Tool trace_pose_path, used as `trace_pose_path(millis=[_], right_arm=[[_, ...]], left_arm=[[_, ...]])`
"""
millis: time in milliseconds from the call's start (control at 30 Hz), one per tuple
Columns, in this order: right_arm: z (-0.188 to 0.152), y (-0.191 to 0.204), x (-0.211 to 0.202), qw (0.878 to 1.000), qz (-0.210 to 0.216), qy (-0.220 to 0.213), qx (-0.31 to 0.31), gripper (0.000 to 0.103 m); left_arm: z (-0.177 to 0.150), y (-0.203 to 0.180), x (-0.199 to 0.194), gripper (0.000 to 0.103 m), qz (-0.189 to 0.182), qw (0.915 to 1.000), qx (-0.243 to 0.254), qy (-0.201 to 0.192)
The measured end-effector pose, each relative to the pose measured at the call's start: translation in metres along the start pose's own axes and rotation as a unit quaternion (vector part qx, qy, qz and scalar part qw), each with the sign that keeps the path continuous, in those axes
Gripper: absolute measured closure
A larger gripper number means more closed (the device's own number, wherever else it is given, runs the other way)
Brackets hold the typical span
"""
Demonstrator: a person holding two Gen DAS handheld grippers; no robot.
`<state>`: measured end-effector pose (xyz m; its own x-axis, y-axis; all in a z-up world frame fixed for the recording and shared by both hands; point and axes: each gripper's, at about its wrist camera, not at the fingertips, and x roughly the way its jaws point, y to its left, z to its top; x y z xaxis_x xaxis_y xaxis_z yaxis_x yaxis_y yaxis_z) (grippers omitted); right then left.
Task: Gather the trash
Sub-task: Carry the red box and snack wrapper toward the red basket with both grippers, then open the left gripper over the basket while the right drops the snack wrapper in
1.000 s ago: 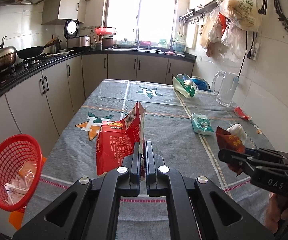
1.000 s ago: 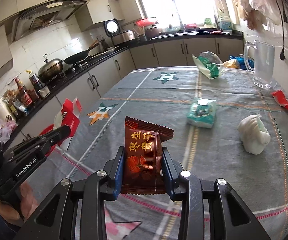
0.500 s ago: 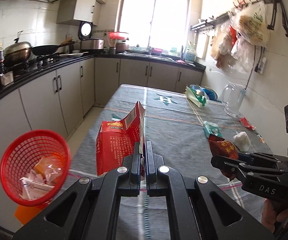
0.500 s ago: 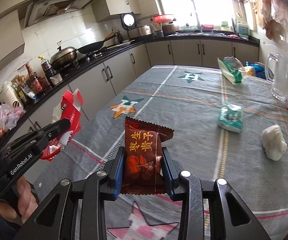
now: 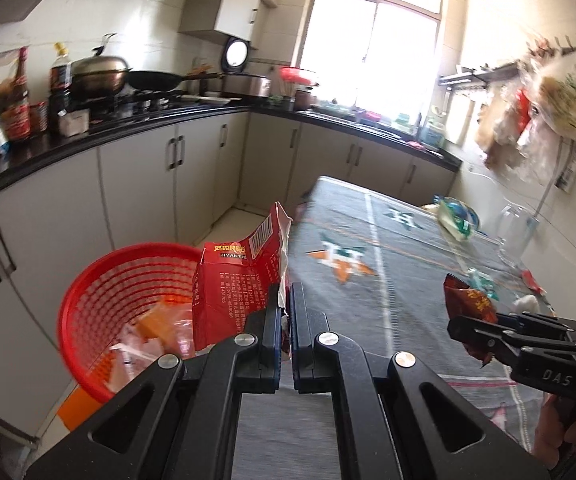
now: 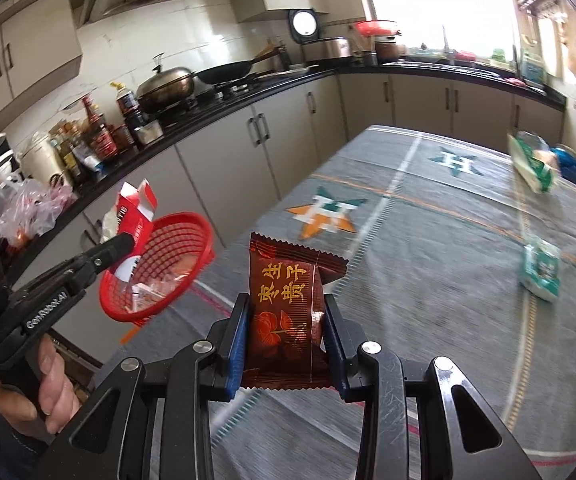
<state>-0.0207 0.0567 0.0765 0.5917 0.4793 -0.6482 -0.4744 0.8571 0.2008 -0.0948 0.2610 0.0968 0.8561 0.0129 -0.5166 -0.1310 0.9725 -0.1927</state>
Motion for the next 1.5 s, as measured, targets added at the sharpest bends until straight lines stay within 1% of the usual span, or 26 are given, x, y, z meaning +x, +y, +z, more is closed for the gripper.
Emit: trace_pose_path(millis=[233,400,600,767,1067,1200,1500], right_arm=[[0.019,0.039,0.029,0.999,0.030,0.016,-0.022,0.065],[0.029,0.059,0.048,0.998,0.052,0.026,-0.027,0.065],[0.039,0.077,0.071,0.996,0.079,0.041,-0.024,0.065],[0.044,0.089,0.090,0.993,0.099,0.056,-0.022,0.065],[0.050,0.101,0.118,0.990,0.119,0.072,-0.013,0.065],[0.052,0.103,0.131,0.989,0.126,0.083,-0.005,0.065],[0.053,0.104,0.144,0.987,0.131,0.090,-0.002,0.065]], left_arm=[[-0.001,0.050,0.001,0.100,0.026,0.9989,-0.039,0.002],[-0.005,0.081,0.002,0.100,0.042,0.9973,-0.060,0.005],[-0.010,0.104,0.008,0.100,0.048,0.9958,-0.077,0.013],[-0.011,0.113,0.013,0.100,0.047,0.9951,-0.085,0.019],[-0.013,0.116,0.022,0.100,0.052,0.9945,-0.086,0.030],[-0.013,0.116,0.024,0.100,0.053,0.9945,-0.085,0.030],[-0.012,0.117,0.030,0.100,0.050,0.9945,-0.086,0.033]])
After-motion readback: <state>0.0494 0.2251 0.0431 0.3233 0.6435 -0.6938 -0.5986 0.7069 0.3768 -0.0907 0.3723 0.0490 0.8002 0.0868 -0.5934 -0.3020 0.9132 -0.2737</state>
